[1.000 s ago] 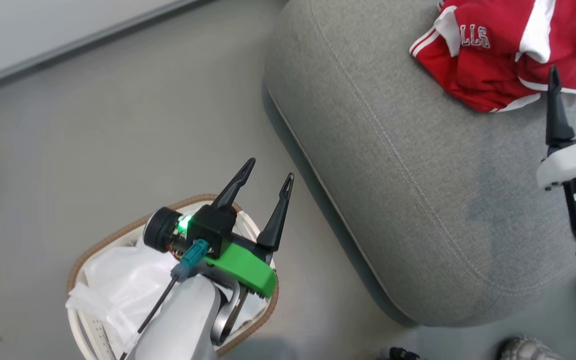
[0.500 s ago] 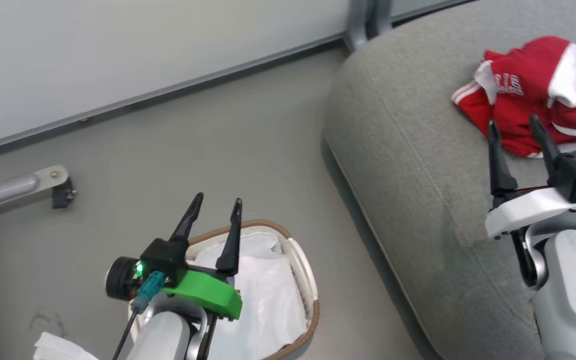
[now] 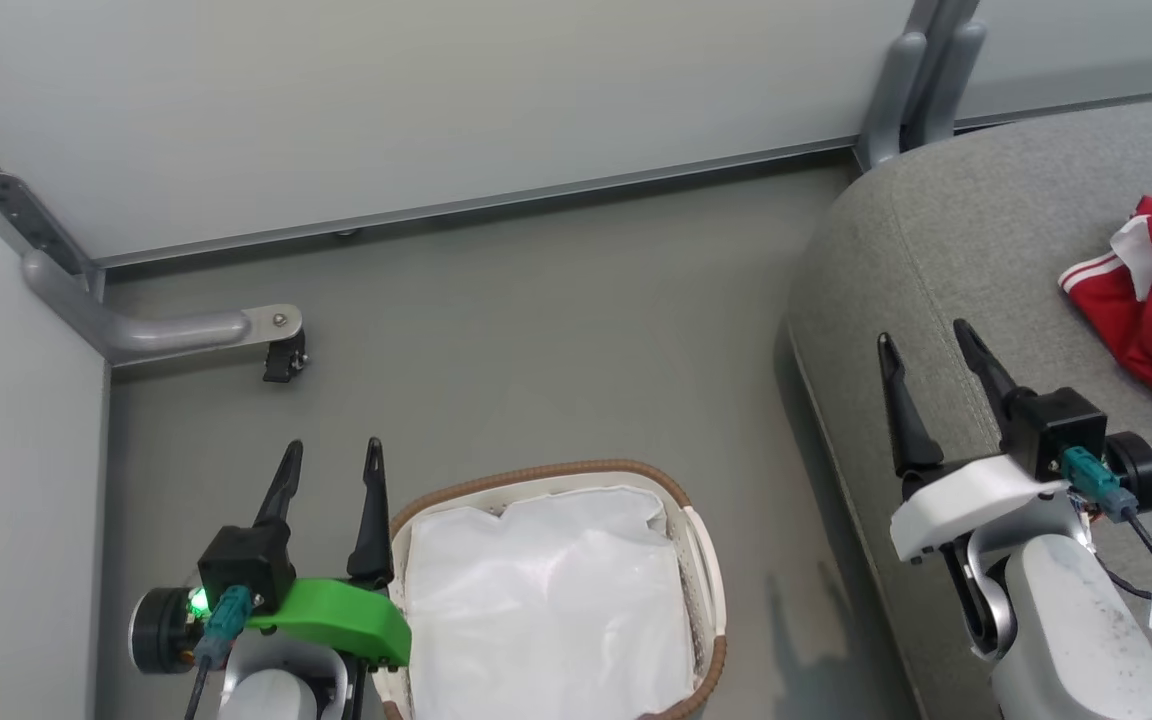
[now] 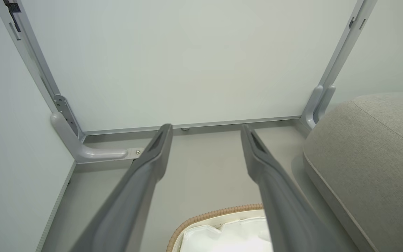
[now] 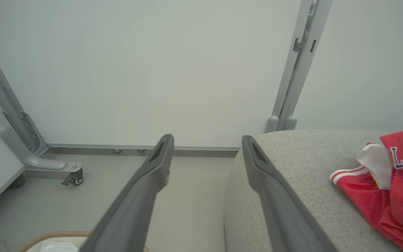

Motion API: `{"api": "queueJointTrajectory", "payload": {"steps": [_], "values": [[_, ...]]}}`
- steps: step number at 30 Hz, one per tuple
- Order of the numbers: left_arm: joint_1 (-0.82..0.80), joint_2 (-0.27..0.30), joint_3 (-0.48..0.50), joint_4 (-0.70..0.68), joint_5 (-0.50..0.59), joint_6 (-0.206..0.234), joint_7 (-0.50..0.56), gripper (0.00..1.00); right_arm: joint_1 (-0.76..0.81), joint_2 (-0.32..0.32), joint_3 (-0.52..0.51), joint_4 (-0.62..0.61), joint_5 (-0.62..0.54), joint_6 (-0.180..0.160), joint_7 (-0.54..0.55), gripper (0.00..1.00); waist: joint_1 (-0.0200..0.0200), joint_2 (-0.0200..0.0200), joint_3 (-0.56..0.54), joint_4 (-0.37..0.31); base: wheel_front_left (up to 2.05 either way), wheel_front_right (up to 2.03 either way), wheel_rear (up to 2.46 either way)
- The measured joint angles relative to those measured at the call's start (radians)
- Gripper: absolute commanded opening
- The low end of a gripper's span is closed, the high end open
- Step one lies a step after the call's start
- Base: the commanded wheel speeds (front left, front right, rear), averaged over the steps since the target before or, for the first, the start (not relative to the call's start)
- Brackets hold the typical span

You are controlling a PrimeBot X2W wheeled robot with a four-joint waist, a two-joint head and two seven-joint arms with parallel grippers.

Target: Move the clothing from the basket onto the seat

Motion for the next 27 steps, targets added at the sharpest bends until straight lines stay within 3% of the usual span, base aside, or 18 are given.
{"api": "queueJointTrajectory", "payload": {"steps": [8, 16, 17, 21, 27], "values": [[0.065, 0.000, 0.061, 0.028, 0.018, 0.025, 0.000, 1.00, 0.078, 0.016, 0.020, 0.017, 0.004, 0.000, 0.000, 1.00, 0.0000, 0.0000, -0.053, 0.044, 0.00, 0.00, 0.00], [0.134, 0.000, 0.099, 0.025, -0.050, 0.008, 0.000, 1.00, 0.161, 0.018, 0.031, 0.026, 0.041, 0.000, 0.000, 1.00, 0.0000, 0.0000, -0.101, 0.055, 0.00, 0.00, 0.00], [0.138, -0.001, 0.099, 0.030, -0.049, 0.008, 0.000, 0.00, 0.165, 0.019, 0.032, 0.029, 0.042, 0.000, 0.000, 0.00, 0.0000, 0.0000, -0.104, 0.055, 0.00, 0.00, 0.00], [0.146, -0.005, 0.095, 0.069, -0.061, 0.008, 0.008, 0.00, 0.191, 0.027, 0.031, 0.069, 0.054, 0.000, 0.010, 0.00, 0.0000, 0.0000, -0.105, 0.055, 0.00, 0.00, 0.00], [0.146, -0.005, 0.114, 0.065, -0.165, -0.001, 0.041, 0.00, 0.191, 0.027, 0.015, 0.063, 0.170, 0.000, 0.043, 0.00, 0.0000, 0.0000, -0.106, 0.055, 0.00, 0.00, 0.00]]}}
